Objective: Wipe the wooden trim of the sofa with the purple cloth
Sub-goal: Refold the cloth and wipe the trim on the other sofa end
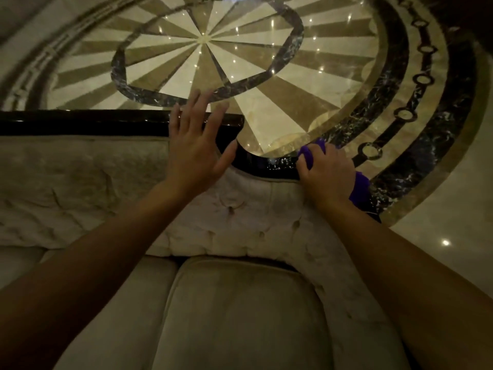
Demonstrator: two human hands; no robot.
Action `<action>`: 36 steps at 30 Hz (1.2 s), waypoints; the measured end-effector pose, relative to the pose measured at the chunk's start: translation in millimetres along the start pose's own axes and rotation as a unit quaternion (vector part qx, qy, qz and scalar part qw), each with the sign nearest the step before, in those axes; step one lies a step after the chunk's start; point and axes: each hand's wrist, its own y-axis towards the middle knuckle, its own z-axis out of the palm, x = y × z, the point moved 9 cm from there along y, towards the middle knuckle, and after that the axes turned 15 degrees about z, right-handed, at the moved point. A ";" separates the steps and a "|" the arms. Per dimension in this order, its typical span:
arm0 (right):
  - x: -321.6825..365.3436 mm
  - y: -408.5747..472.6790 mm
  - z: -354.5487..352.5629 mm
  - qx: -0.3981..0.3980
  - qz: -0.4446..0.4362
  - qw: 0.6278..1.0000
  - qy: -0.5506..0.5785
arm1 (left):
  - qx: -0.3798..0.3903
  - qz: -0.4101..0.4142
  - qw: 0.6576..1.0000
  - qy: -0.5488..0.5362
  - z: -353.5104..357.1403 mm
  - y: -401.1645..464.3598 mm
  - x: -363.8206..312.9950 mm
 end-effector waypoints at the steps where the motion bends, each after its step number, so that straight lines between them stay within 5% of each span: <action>1: 2.5 1.0 1.2 0.000 0.002 1.000 -0.007 | 0.049 -0.006 0.998 0.025 12.5 -1.8 7.4; 3: 12.5 4.5 3.6 -0.003 0.001 1.000 0.003 | 0.073 -0.002 0.995 0.071 27.2 -5.8 14.4; 8: 86.5 -1.0 30.3 0.052 -0.074 0.995 0.047 | -0.002 0.004 0.996 0.087 35.7 -6.4 22.6; 12: 126.4 1.7 46.4 0.134 0.049 0.955 0.260 | -0.027 0.019 0.995 0.090 35.9 -5.9 22.1; 14: 134.2 10.0 59.7 0.215 0.156 0.878 0.398 | -0.034 0.027 0.995 0.092 38.4 -4.5 22.1; 18: 147.2 18.3 71.6 0.343 0.284 0.612 0.654 | -0.044 0.033 0.993 0.105 40.6 -5.8 25.1; 19: 149.3 18.2 69.9 0.330 0.284 0.598 0.673 | -0.042 0.030 0.993 0.107 41.3 -5.5 25.6; 20: 148.6 17.7 66.0 0.298 0.274 0.636 0.657 | -0.041 0.028 0.993 0.106 41.9 -4.4 25.4; 23: 138.0 5.3 44.2 0.157 0.149 0.856 0.470 | -0.048 0.026 0.994 0.095 39.4 -3.2 23.0; 25: 130.2 -5.4 40.6 0.127 0.044 0.942 0.309 | -0.039 0.018 0.995 0.088 39.0 -3.2 22.0; 29: 88.6 -9.1 32.3 0.065 -0.039 0.995 0.065 | -0.012 -0.007 0.996 0.087 39.3 -3.4 22.1; 36: 32.0 13.1 16.7 0.024 0.041 0.999 0.014 | -0.025 -0.007 0.996 0.084 41.8 -5.9 21.9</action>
